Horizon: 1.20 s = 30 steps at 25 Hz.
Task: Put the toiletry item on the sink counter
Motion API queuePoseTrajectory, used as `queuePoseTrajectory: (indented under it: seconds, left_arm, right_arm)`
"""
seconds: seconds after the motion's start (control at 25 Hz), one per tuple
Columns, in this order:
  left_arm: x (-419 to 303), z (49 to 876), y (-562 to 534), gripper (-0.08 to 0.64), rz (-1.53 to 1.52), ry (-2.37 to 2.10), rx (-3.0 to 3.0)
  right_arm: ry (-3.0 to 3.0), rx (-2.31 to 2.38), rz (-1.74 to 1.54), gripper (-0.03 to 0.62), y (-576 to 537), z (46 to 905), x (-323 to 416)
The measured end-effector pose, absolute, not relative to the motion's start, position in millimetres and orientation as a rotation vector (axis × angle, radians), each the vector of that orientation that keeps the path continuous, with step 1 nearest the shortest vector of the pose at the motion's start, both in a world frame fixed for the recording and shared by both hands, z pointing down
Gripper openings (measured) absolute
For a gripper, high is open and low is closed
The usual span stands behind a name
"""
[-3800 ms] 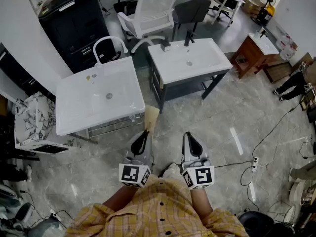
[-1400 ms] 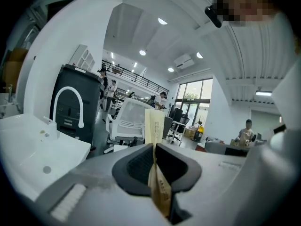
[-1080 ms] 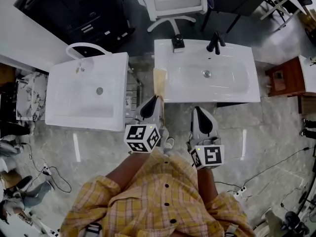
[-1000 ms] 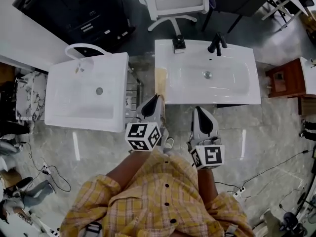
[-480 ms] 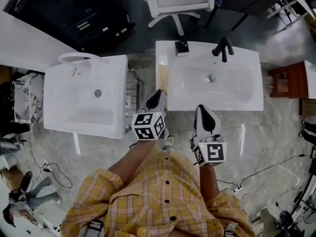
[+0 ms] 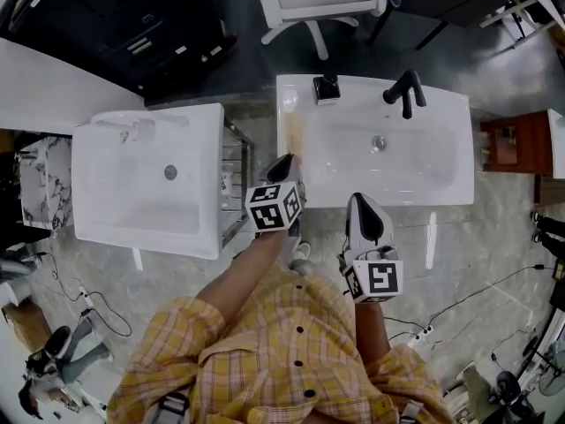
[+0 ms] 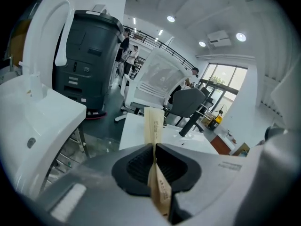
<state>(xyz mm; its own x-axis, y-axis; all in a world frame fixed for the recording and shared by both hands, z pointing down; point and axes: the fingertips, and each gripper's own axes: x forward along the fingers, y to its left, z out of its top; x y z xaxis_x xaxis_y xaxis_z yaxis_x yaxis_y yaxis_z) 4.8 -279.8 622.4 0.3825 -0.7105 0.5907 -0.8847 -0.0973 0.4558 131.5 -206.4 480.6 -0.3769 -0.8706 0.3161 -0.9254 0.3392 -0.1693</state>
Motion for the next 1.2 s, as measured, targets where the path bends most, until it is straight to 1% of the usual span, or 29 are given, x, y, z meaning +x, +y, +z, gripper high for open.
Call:
queuePoseTrajectory:
  seconds: [0.48, 1.2]
  left_arm:
    - [3.8, 676.2, -307.5, 0.025, 0.387, -1.365, 1.788]
    - [1.8, 720.7, -314.7, 0.032, 0.492, -1.322, 1.755]
  right_arm:
    - [-2.387, 1.636, 0.522, -0.002, -213.5, 497.1, 123.5]
    - [-2.340, 1.620, 0.538, -0.002, -203.4, 513.3, 119.7]
